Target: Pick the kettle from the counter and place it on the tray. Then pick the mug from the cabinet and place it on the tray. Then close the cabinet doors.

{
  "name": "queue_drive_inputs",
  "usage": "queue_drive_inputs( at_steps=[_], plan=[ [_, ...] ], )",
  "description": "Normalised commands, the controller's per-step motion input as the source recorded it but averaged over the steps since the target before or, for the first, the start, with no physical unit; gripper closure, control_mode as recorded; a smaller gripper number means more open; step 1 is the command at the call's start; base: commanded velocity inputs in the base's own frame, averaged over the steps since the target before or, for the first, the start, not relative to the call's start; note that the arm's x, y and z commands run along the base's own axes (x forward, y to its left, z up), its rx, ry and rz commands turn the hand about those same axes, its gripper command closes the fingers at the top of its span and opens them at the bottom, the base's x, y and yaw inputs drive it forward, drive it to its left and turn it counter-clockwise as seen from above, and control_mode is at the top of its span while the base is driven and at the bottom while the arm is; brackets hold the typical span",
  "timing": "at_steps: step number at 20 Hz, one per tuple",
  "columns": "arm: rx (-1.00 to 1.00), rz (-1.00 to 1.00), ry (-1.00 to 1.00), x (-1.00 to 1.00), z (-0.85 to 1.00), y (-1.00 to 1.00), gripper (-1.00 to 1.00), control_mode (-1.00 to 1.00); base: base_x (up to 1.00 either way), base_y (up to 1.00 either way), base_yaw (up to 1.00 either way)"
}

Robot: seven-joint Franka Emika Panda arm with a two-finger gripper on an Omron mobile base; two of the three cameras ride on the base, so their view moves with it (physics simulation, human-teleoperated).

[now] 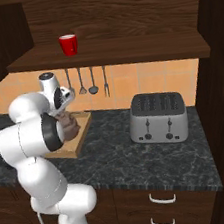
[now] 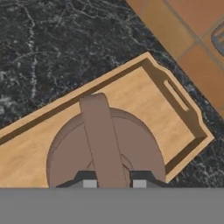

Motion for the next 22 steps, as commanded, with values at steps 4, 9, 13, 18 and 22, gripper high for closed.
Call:
queue_drive_inputs(
  at_steps=[4, 9, 13, 18, 22],
  plan=[
    [0.00, 0.00, -0.01, 0.50, -0.15, 0.14, 1.00, -1.00, 0.00, 0.00, 0.00],
    [0.00, 0.00, -0.07, 0.32, -0.18, 0.15, 1.00, -1.00, 0.00, 0.00, 0.00],
    [0.00, 0.00, -0.03, 0.36, -0.27, 0.21, 1.00, -1.00, 0.00, 0.00, 0.00],
    [0.00, 0.00, -0.03, 0.40, -0.31, 0.18, 1.00, -1.00, 0.00, 0.00, 0.00],
    [0.00, 0.00, -0.04, 0.11, -0.21, 0.11, 1.00, -1.00, 0.00, 0.00, 0.00]
  ],
)
